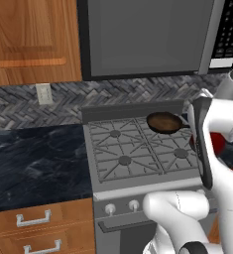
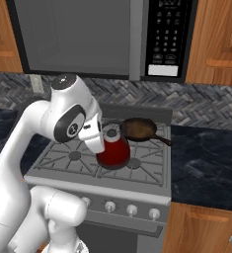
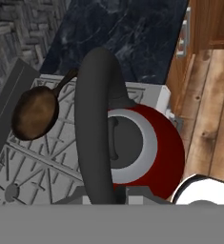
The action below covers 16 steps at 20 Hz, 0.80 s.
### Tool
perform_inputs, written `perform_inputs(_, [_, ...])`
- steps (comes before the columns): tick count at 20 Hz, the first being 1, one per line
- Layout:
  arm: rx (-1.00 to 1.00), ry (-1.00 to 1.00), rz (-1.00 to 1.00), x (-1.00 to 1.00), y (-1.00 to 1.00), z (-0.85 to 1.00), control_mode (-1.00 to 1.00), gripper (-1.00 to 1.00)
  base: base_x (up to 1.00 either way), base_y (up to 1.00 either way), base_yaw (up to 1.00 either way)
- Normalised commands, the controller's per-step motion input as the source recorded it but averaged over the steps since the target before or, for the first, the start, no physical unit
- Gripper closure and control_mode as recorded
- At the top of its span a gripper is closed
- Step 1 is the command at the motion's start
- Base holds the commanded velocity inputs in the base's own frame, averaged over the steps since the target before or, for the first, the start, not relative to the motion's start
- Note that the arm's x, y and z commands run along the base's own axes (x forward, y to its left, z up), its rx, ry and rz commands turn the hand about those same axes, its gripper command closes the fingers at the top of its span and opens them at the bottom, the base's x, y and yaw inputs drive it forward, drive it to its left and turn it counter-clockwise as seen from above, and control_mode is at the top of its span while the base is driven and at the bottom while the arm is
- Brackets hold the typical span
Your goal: Pick the kettle from the counter and place it on a stove burner. Then turn the burner on.
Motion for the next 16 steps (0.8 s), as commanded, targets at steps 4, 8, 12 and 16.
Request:
perform_inputs(4, [0.00,0.00,0.00,0.36,0.00,-0.13,-1.00,1.00,0.00,0.00,0.00])
perform_inputs(8, [0.00,0.00,0.01,0.34,0.00,-0.24,-1.00,1.00,0.00,0.00,0.00])
perform_inputs(12, [0.00,0.00,0.01,0.23,0.00,-0.28,-1.00,1.00,0.00,0.00,0.00])
perform_inputs(16, [0.00,0.00,0.00,0.14,0.00,-0.22,-1.00,1.00,0.00,0.00,0.00])
